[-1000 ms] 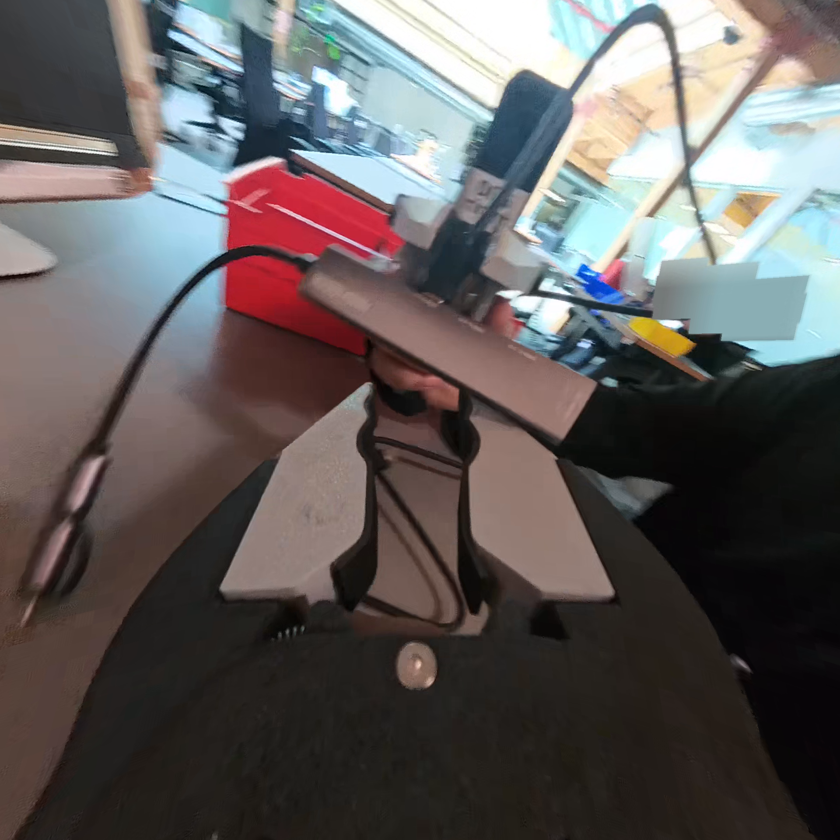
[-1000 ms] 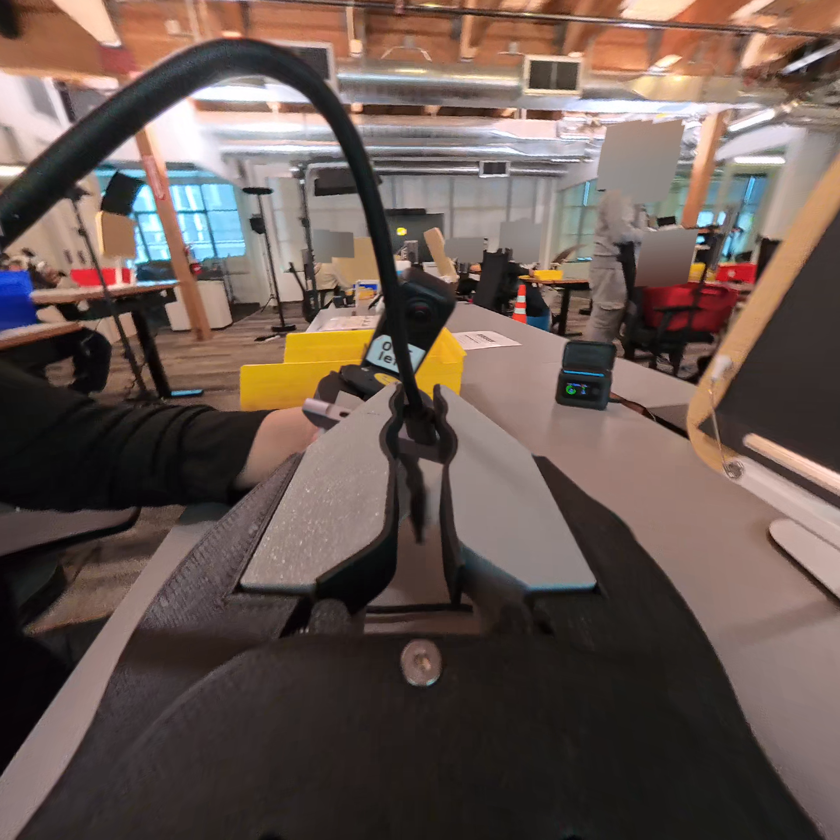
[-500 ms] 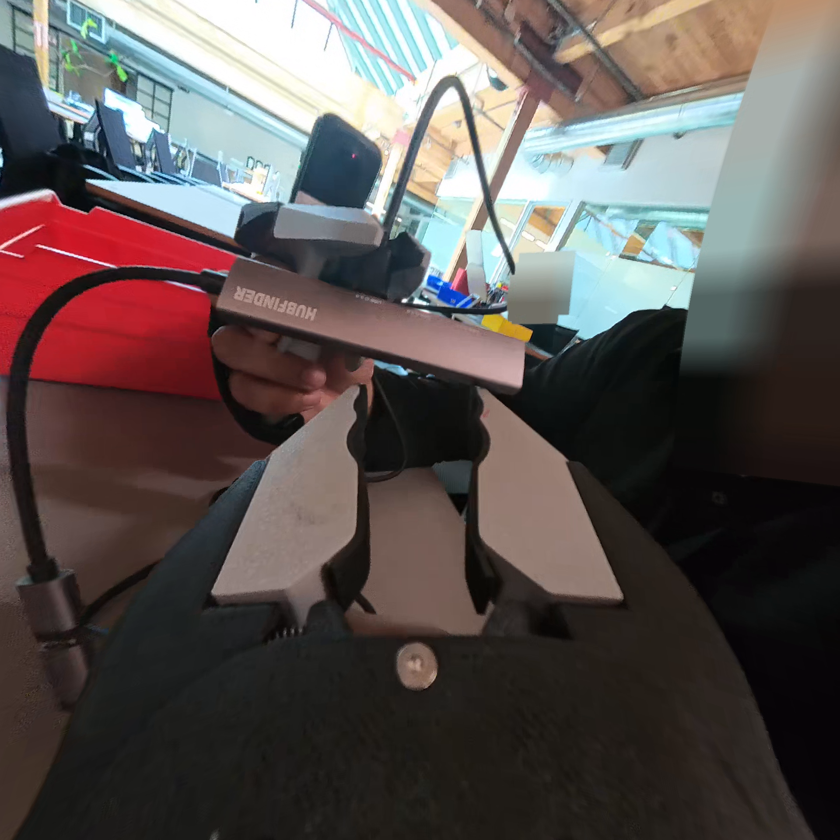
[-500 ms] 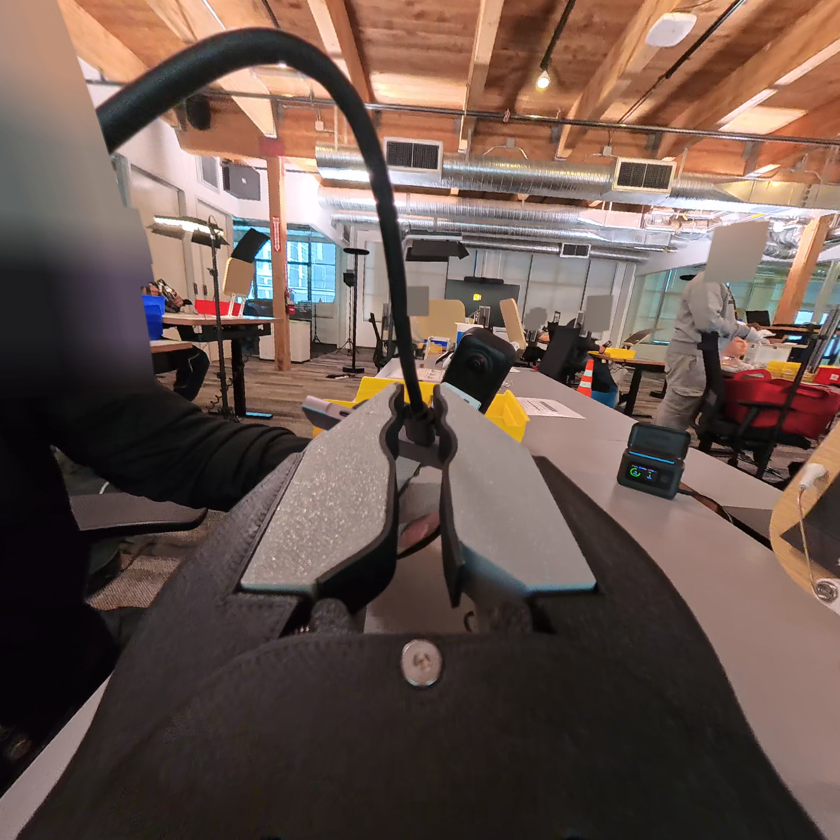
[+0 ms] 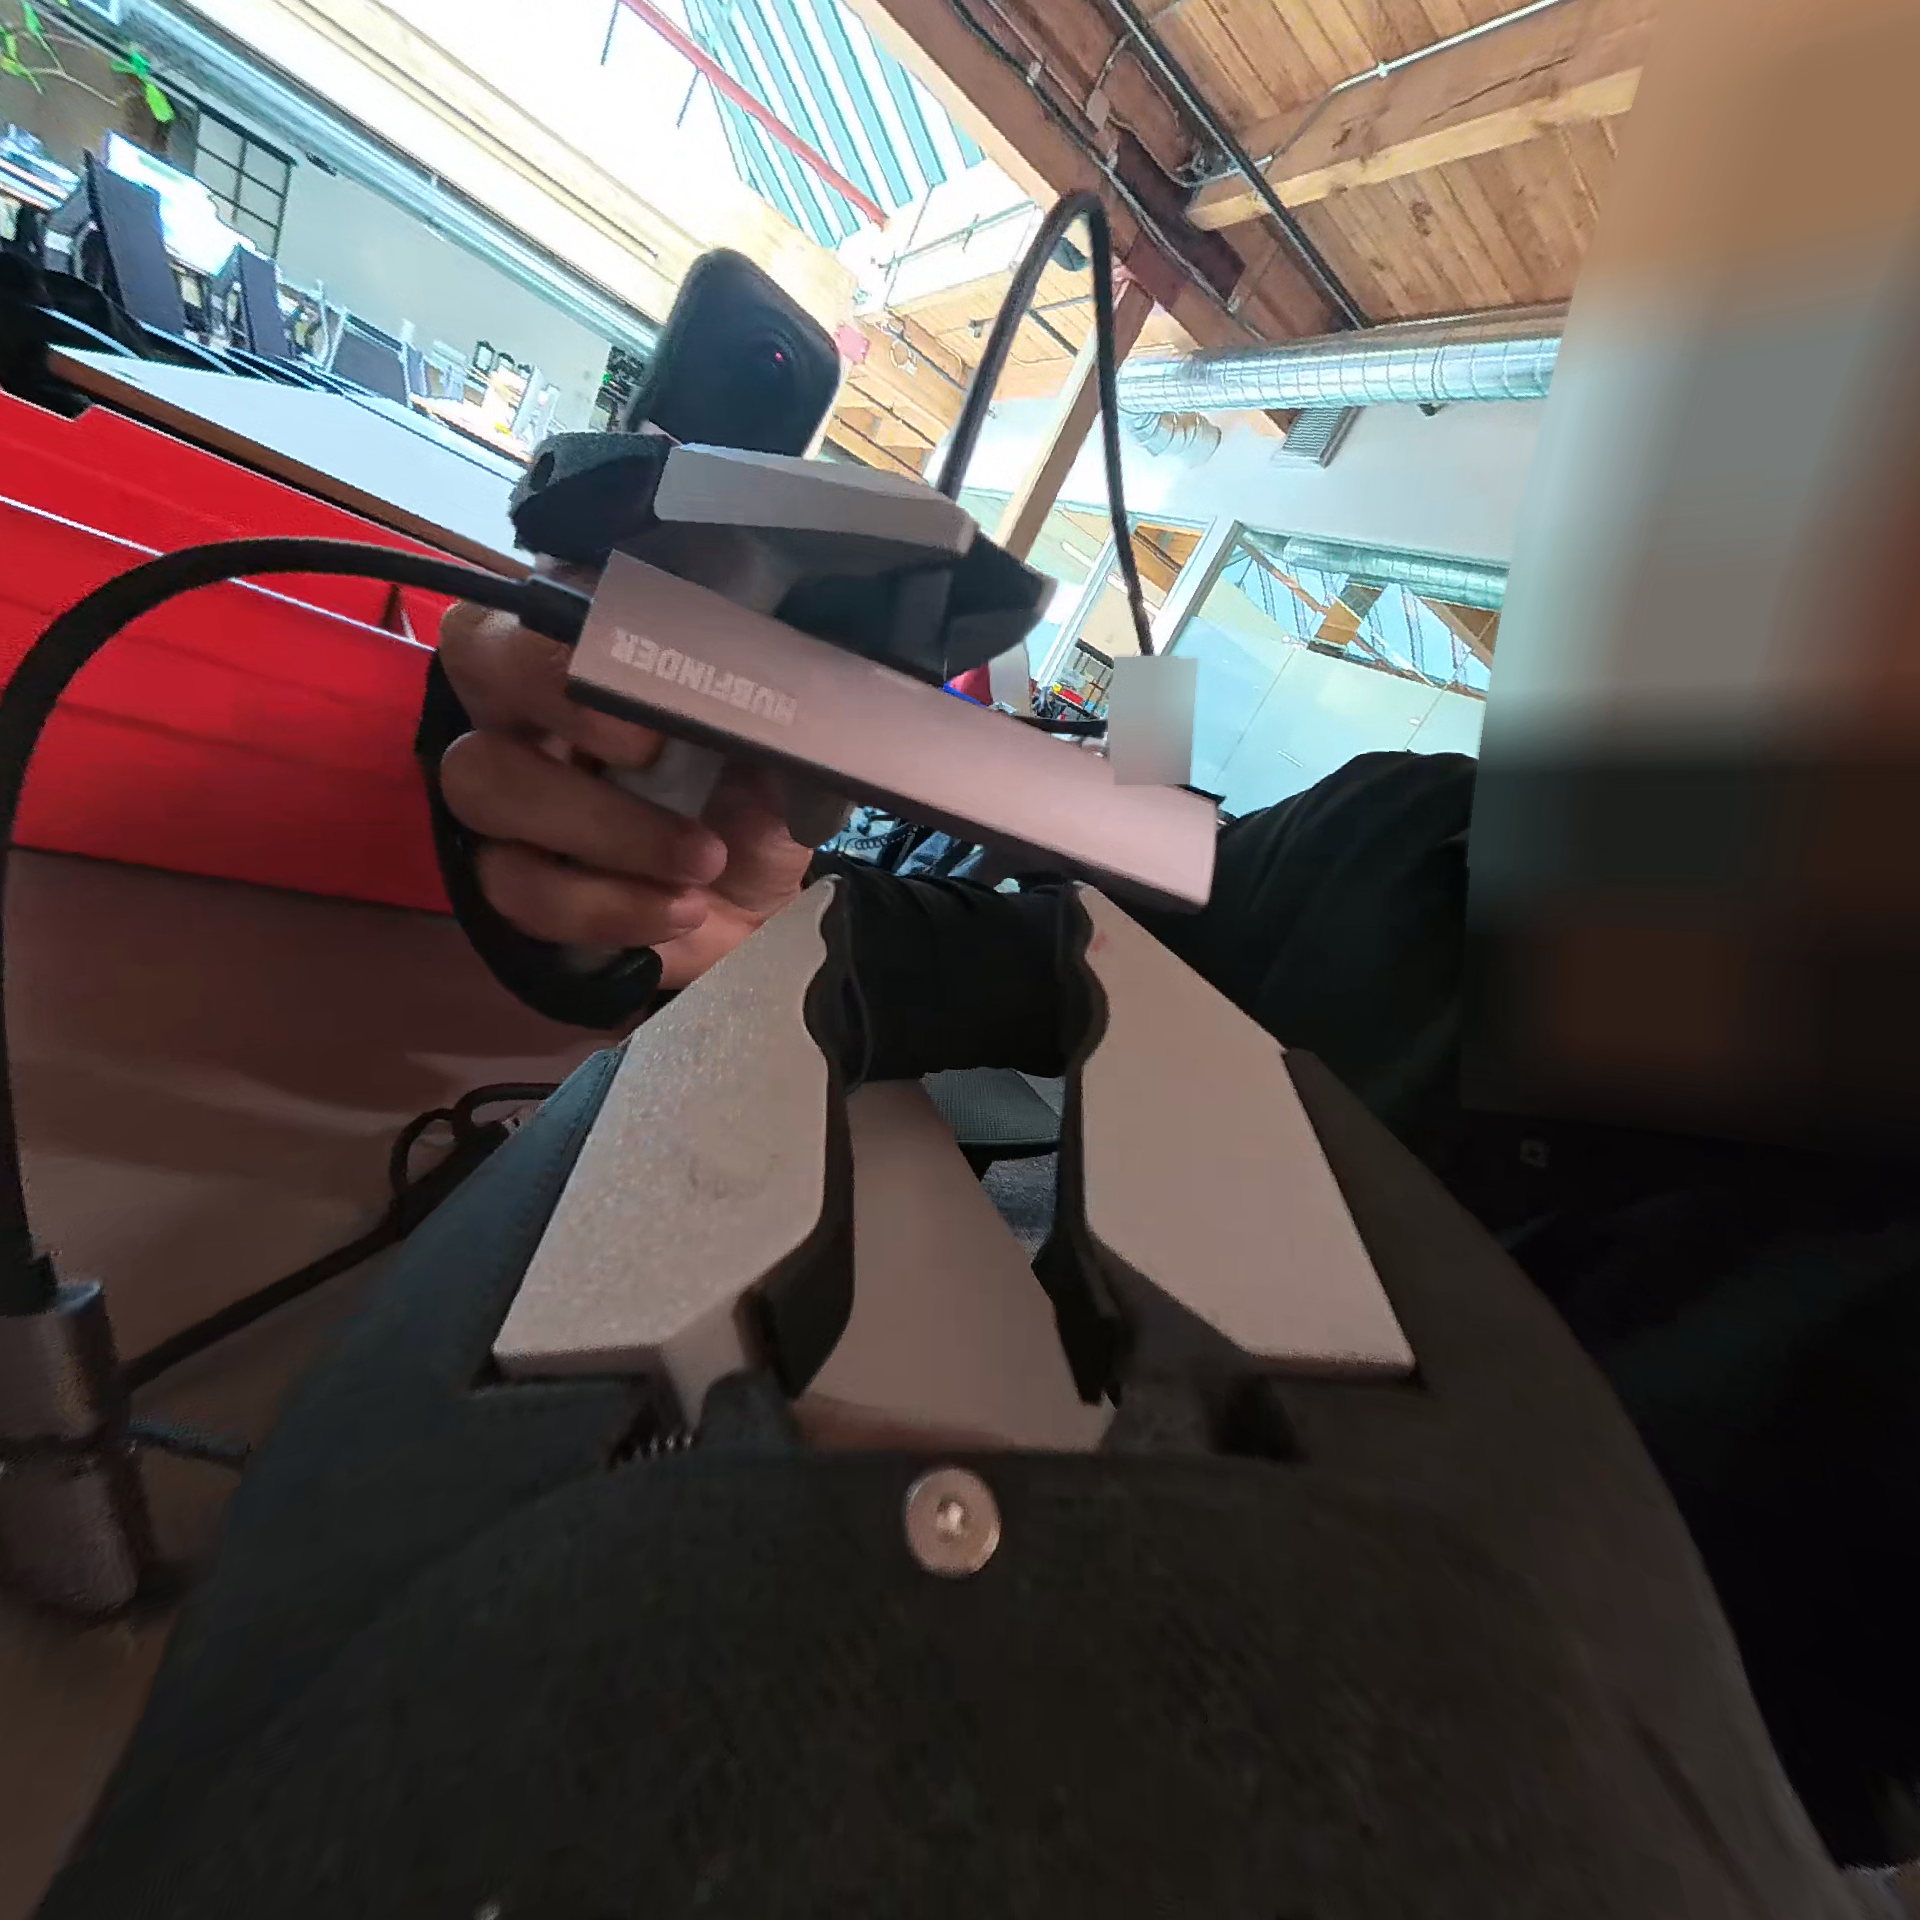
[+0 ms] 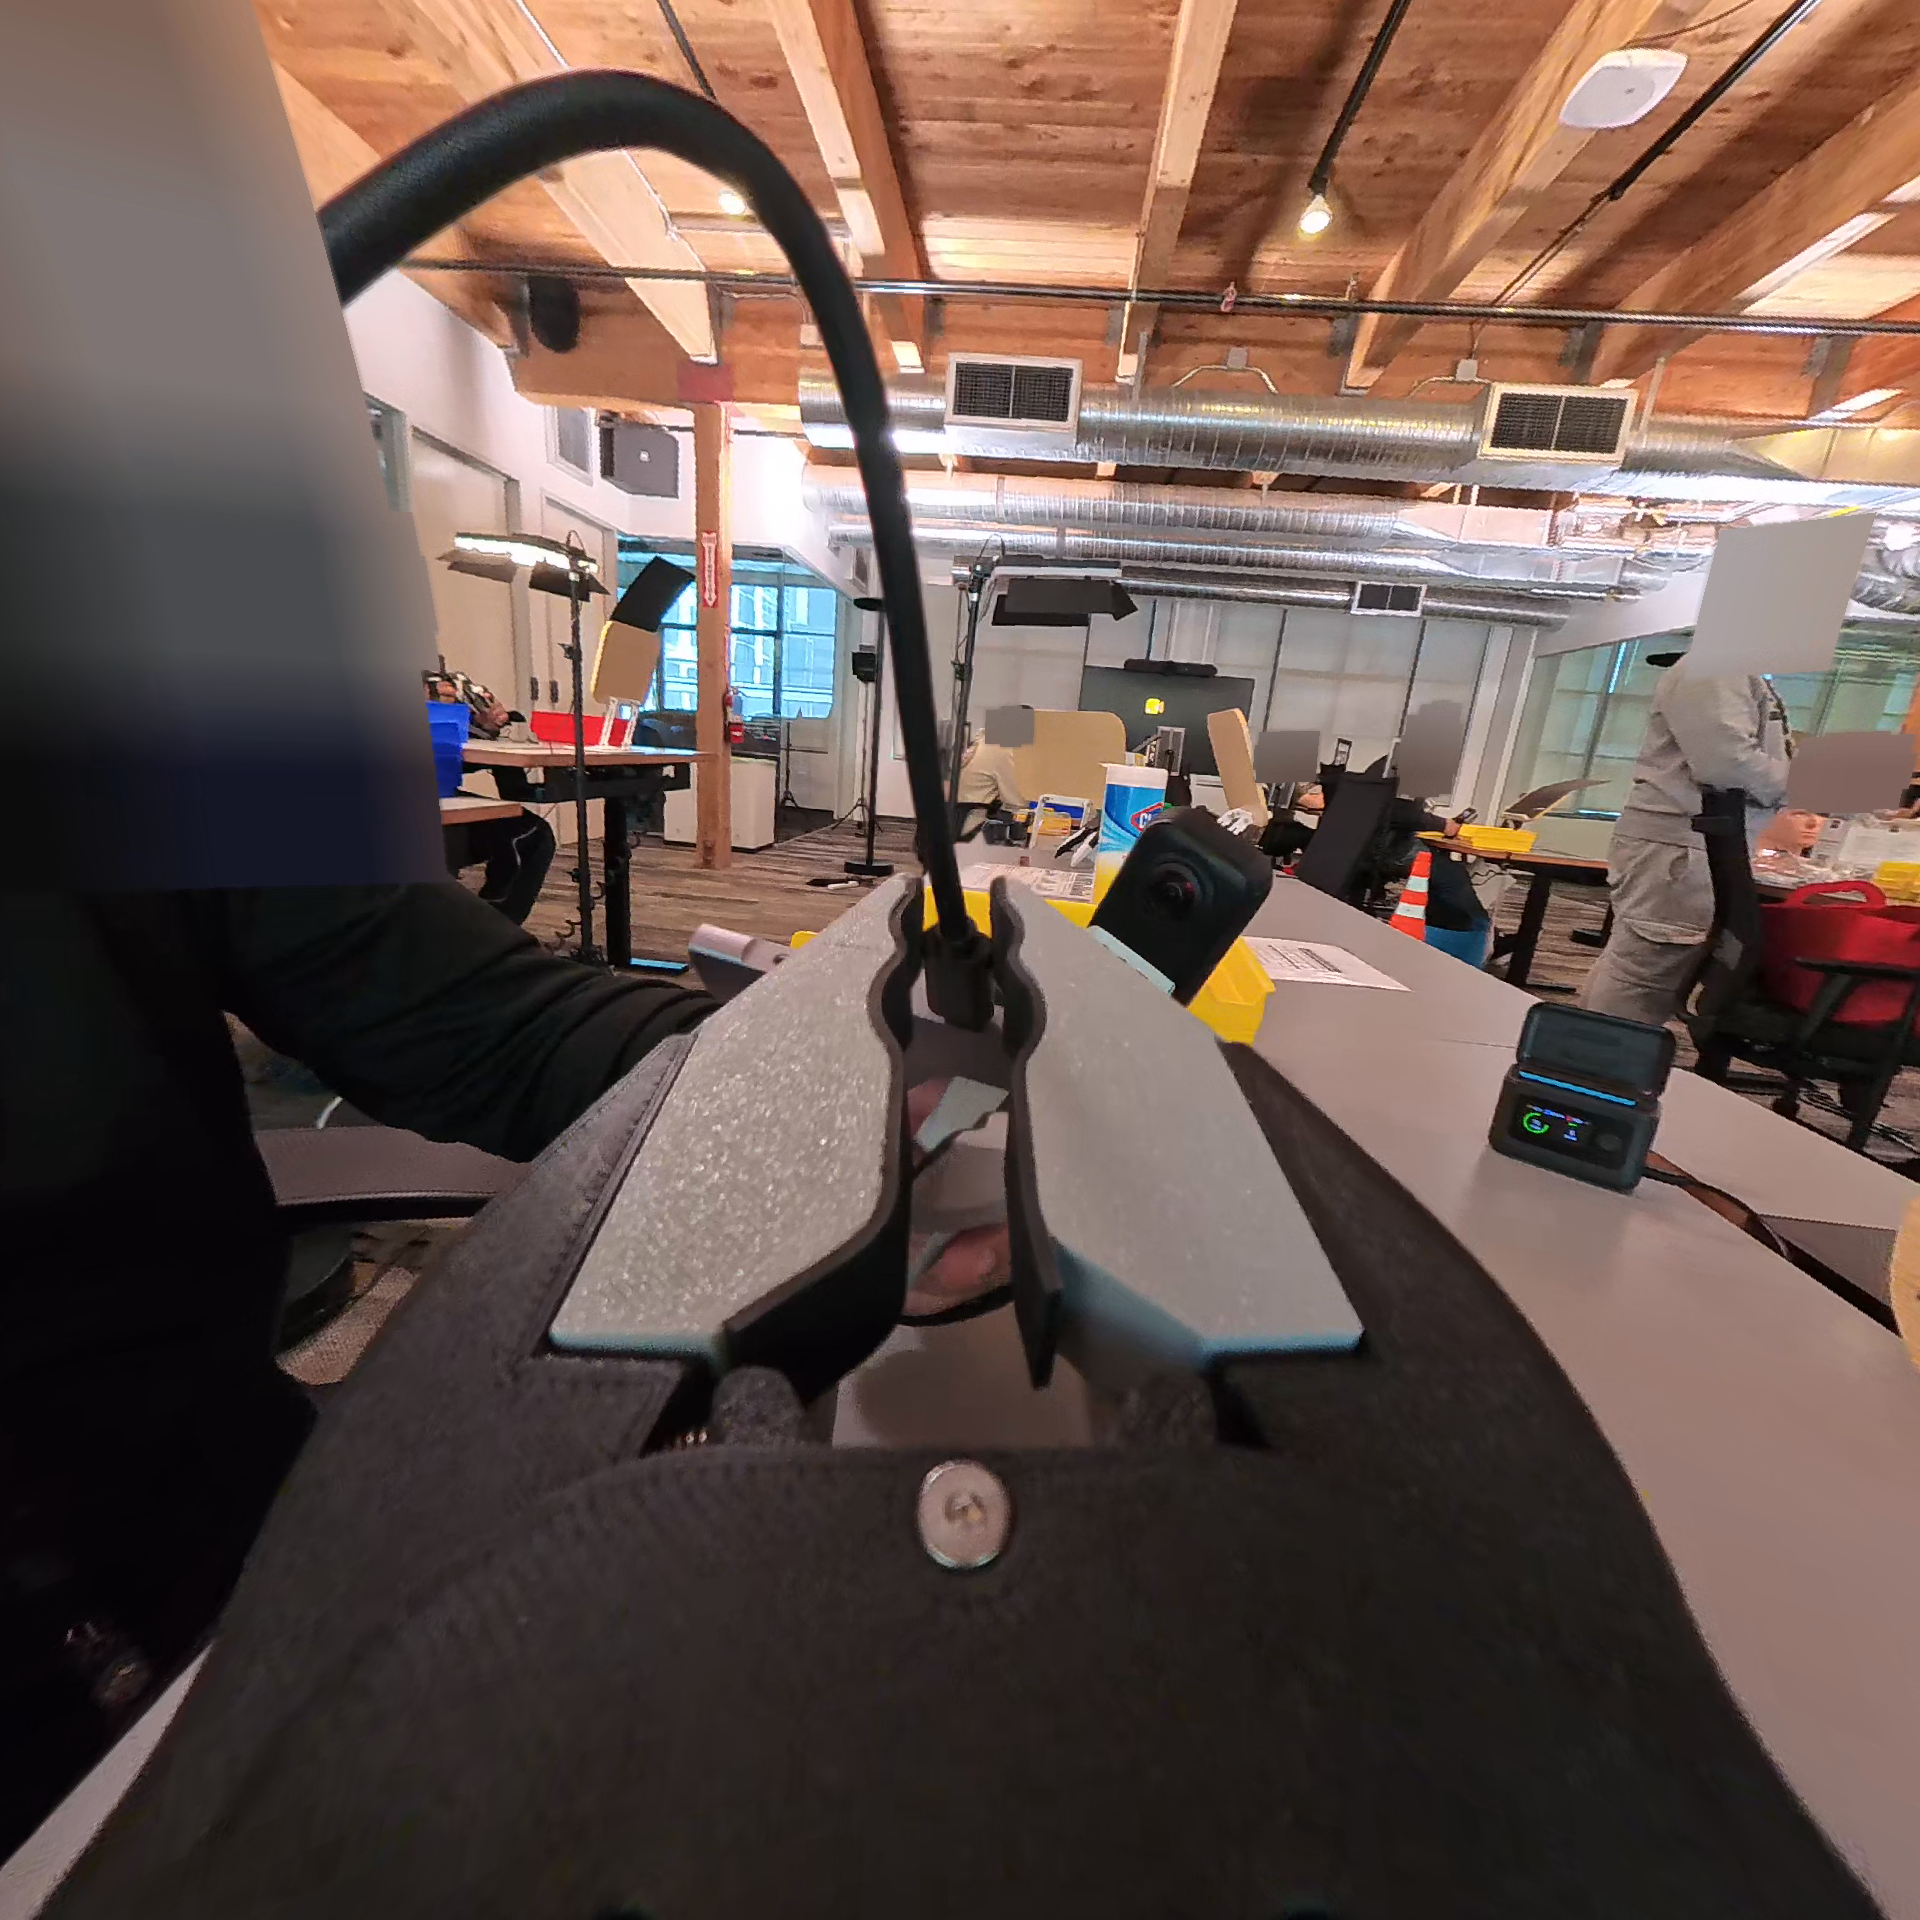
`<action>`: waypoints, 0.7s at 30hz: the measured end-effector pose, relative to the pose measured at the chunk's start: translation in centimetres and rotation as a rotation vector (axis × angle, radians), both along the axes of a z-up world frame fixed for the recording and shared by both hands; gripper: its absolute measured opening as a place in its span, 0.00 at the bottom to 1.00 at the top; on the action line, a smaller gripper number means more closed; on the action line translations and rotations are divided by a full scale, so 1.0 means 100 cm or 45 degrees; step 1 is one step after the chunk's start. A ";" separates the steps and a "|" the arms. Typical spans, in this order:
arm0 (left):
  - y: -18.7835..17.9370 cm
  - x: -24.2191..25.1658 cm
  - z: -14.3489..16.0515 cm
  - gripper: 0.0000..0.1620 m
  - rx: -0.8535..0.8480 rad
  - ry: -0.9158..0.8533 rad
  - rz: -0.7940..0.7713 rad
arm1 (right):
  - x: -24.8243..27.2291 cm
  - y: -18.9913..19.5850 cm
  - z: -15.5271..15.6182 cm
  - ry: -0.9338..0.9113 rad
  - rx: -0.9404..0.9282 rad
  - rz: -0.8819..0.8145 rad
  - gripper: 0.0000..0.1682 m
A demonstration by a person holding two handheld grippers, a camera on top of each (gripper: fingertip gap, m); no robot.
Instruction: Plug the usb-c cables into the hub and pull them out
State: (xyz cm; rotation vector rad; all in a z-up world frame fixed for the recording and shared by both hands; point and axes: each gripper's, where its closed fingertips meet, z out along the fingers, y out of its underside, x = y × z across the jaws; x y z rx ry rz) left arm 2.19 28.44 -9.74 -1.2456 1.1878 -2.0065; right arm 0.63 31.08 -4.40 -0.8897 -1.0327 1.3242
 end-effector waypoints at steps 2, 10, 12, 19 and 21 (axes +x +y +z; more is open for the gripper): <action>-0.004 -0.001 0.003 0.23 -0.001 -0.025 -0.023 | 0.000 0.000 0.000 -0.008 0.010 -0.003 0.05; 0.001 -0.001 0.003 0.24 -0.017 -0.020 0.003 | 0.004 0.003 0.002 0.006 0.009 -0.026 0.05; 0.001 -0.002 0.005 0.24 -0.014 -0.031 0.006 | 0.005 0.003 0.003 0.013 0.009 -0.029 0.05; -0.008 -0.004 0.010 0.32 -0.020 -0.071 -0.048 | 0.009 0.003 0.007 0.033 0.042 -0.059 0.05; -0.015 -0.005 0.011 0.34 0.016 -0.079 -0.073 | 0.009 0.003 0.008 0.032 0.047 -0.061 0.05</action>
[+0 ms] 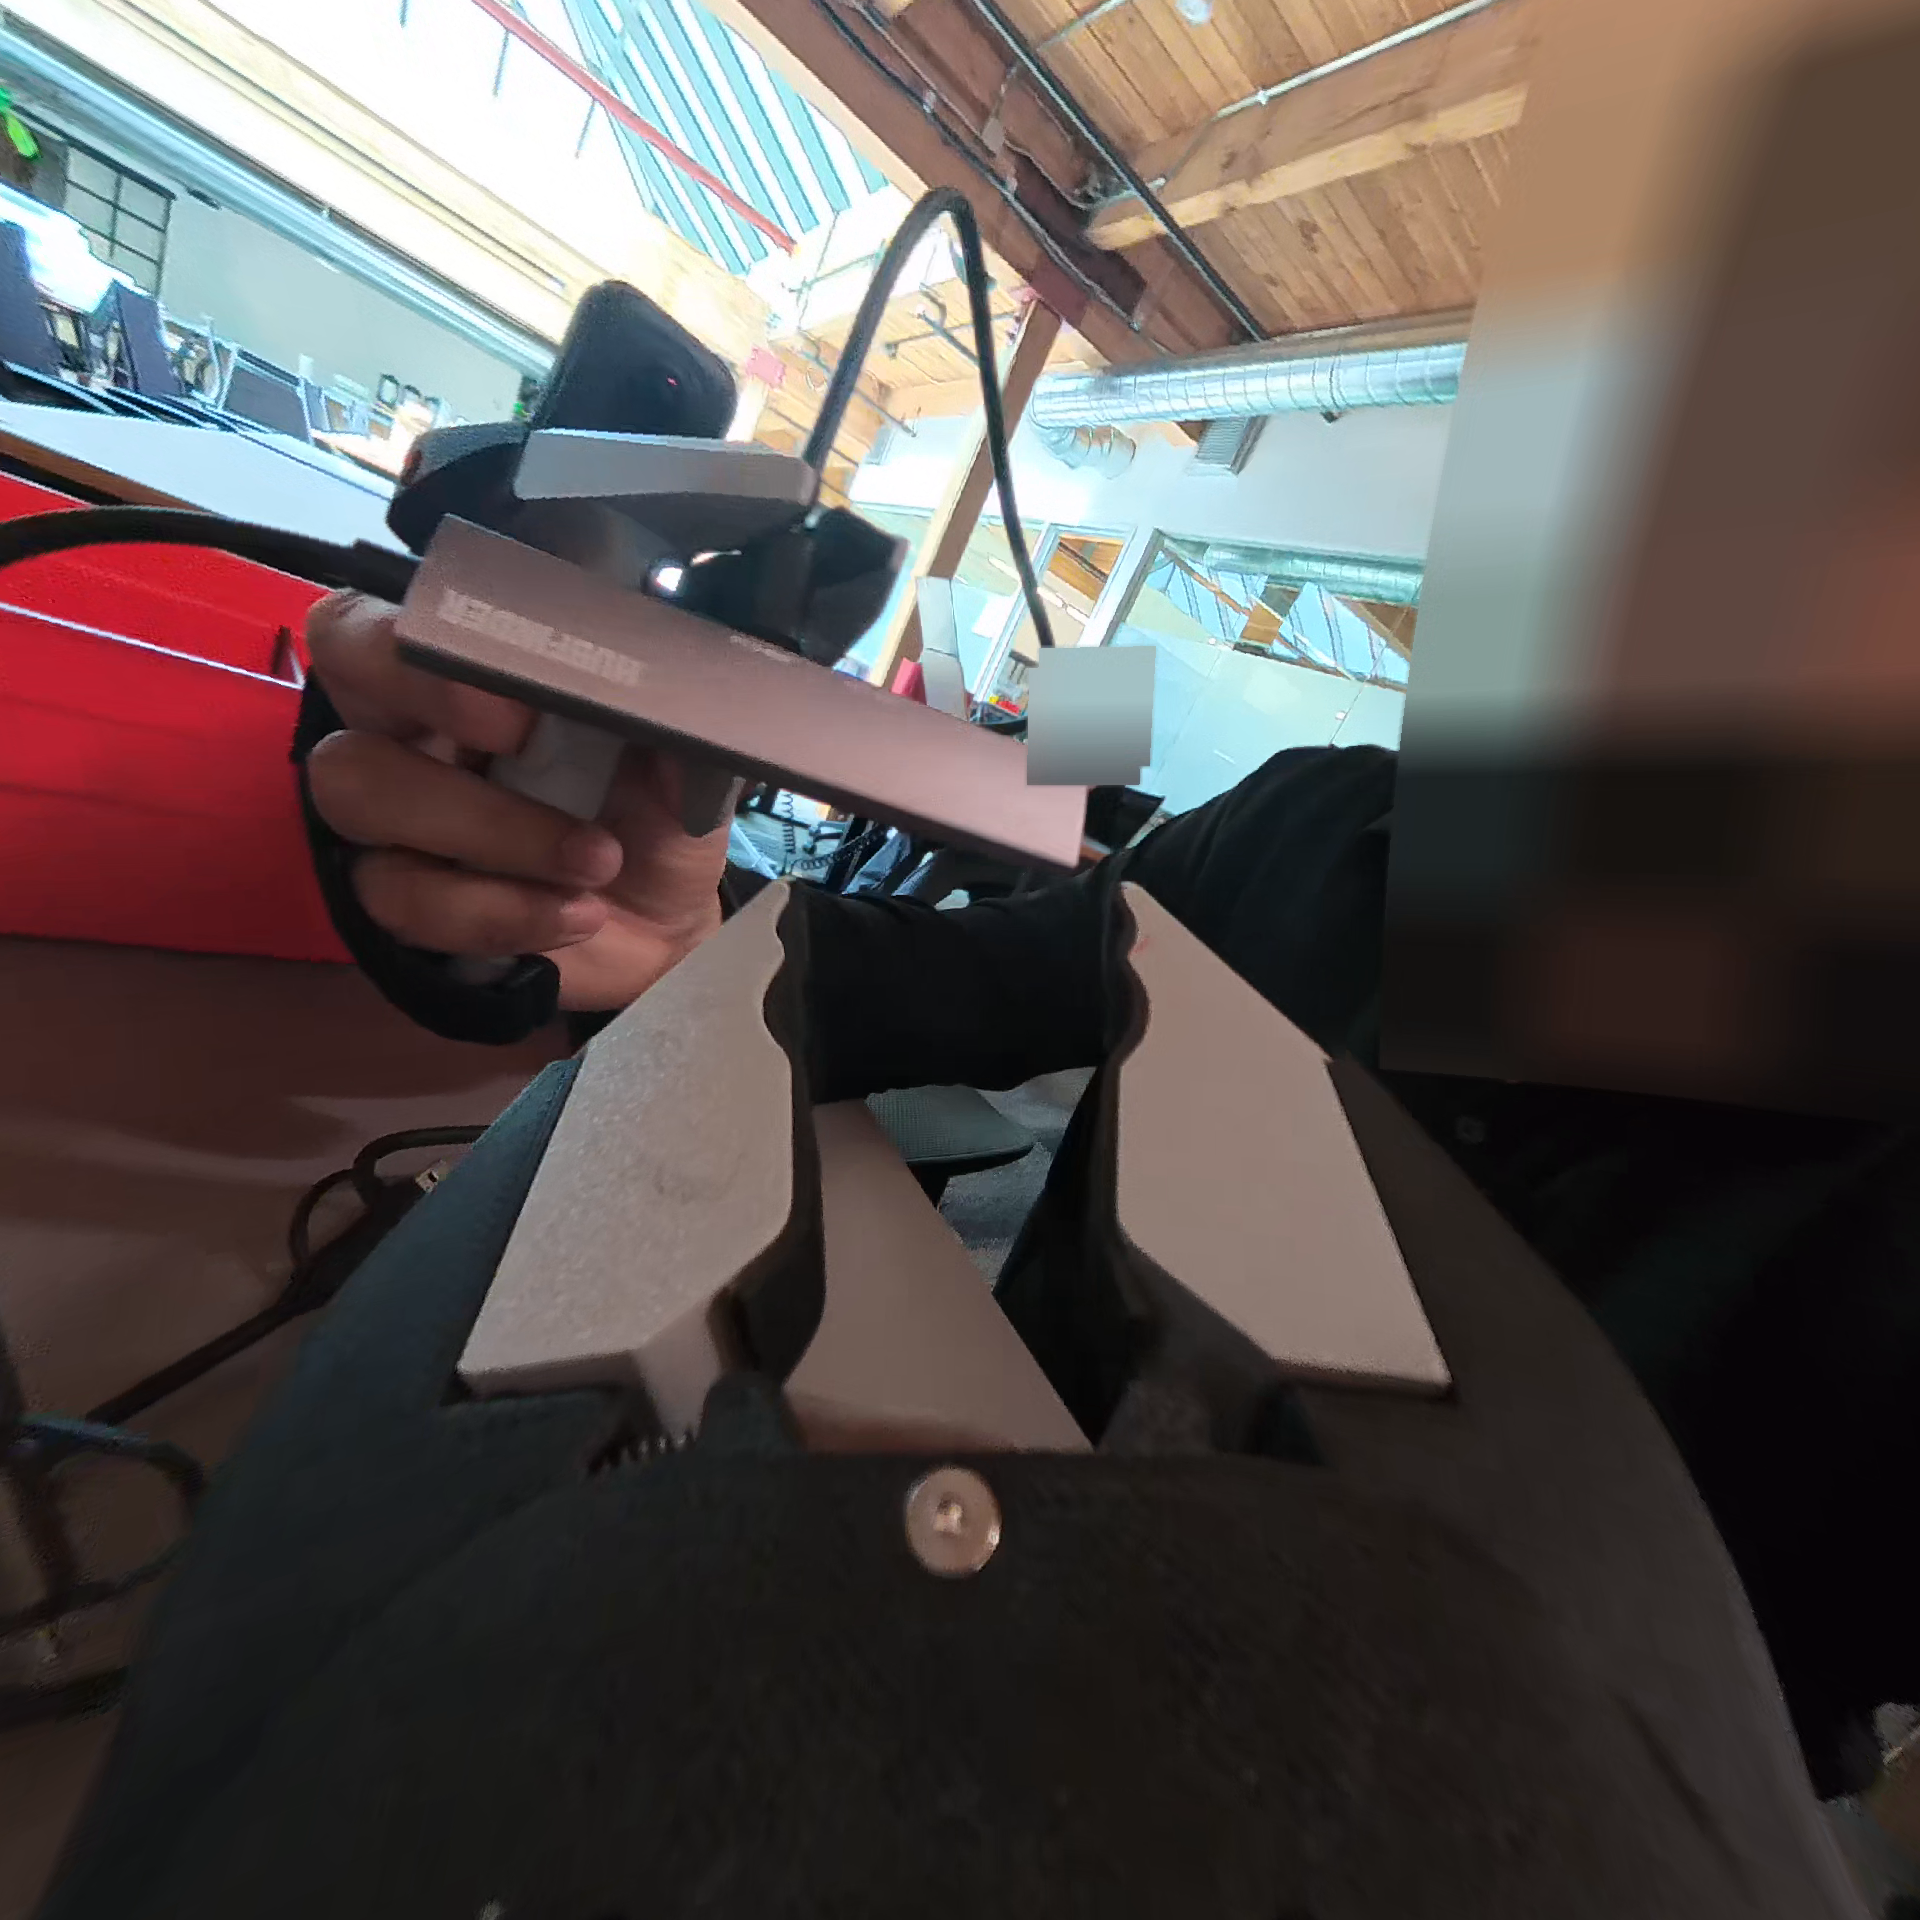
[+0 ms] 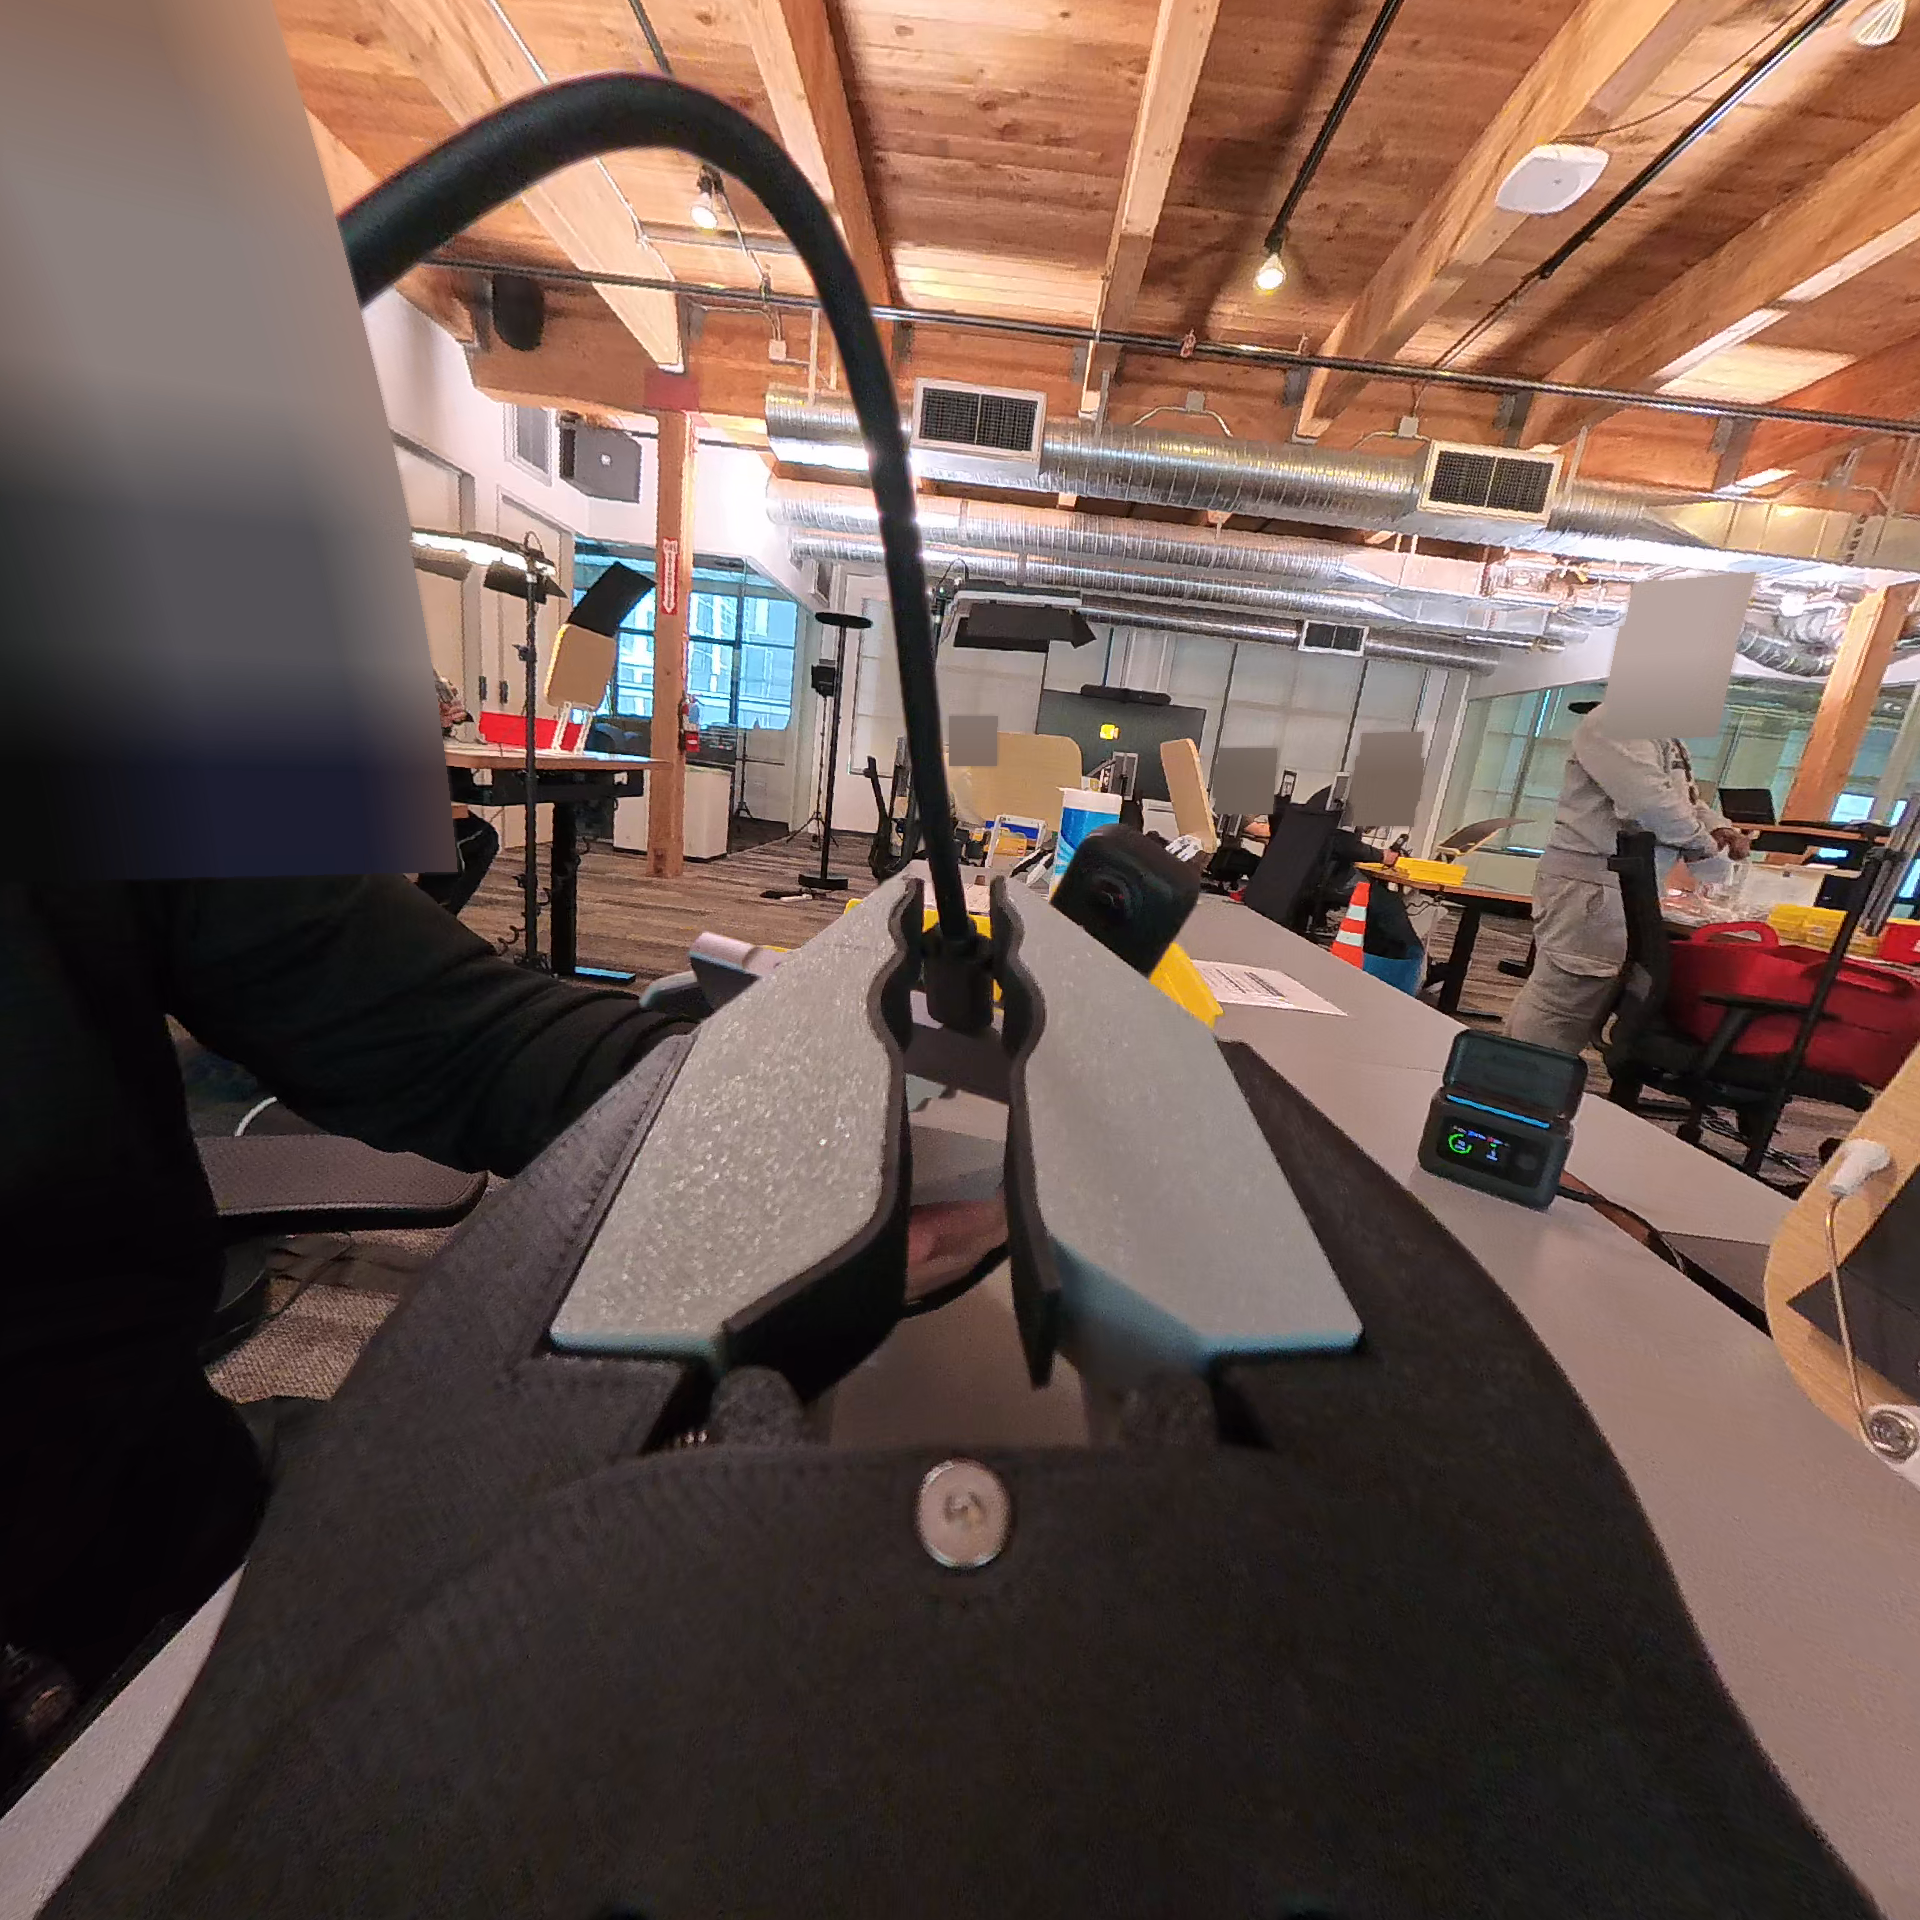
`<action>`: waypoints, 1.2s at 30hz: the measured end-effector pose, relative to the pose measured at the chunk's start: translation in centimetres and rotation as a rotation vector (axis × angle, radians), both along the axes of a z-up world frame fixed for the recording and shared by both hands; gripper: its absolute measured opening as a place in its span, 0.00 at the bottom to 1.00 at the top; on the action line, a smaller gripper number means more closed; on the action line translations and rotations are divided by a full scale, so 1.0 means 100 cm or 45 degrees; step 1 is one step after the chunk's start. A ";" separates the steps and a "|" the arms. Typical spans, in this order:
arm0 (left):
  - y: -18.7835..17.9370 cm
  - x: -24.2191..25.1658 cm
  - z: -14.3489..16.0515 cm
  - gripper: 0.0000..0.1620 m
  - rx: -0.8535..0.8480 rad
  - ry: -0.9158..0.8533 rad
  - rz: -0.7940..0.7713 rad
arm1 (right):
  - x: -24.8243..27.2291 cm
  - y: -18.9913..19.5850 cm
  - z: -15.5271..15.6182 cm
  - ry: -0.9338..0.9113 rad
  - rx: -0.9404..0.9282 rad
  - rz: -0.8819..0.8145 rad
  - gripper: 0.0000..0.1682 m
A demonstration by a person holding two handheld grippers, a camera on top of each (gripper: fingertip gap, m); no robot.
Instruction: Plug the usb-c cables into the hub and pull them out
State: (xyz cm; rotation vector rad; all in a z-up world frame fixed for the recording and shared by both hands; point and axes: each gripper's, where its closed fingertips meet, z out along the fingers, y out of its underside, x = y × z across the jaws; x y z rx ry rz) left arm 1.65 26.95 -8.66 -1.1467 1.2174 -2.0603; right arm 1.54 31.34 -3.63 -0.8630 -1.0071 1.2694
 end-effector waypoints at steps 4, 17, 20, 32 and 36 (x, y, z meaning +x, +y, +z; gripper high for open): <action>-0.002 0.003 -0.004 0.35 0.020 0.021 0.002 | -0.005 -0.002 -0.004 -0.028 0.008 0.010 0.05; -0.003 0.011 -0.009 0.38 0.005 0.058 0.003 | -0.023 -0.005 -0.025 -0.213 0.184 -0.097 0.05; -0.003 0.012 -0.008 0.36 0.022 0.031 0.013 | -0.021 -0.003 -0.022 -0.195 0.176 -0.101 0.05; 0.049 0.038 -0.046 0.16 0.454 0.296 0.558 | -0.020 0.014 -0.025 -0.202 0.037 -0.152 0.11; 0.072 0.036 -0.049 0.17 0.500 0.357 0.745 | -0.014 0.035 -0.028 -0.191 -0.077 -0.249 0.10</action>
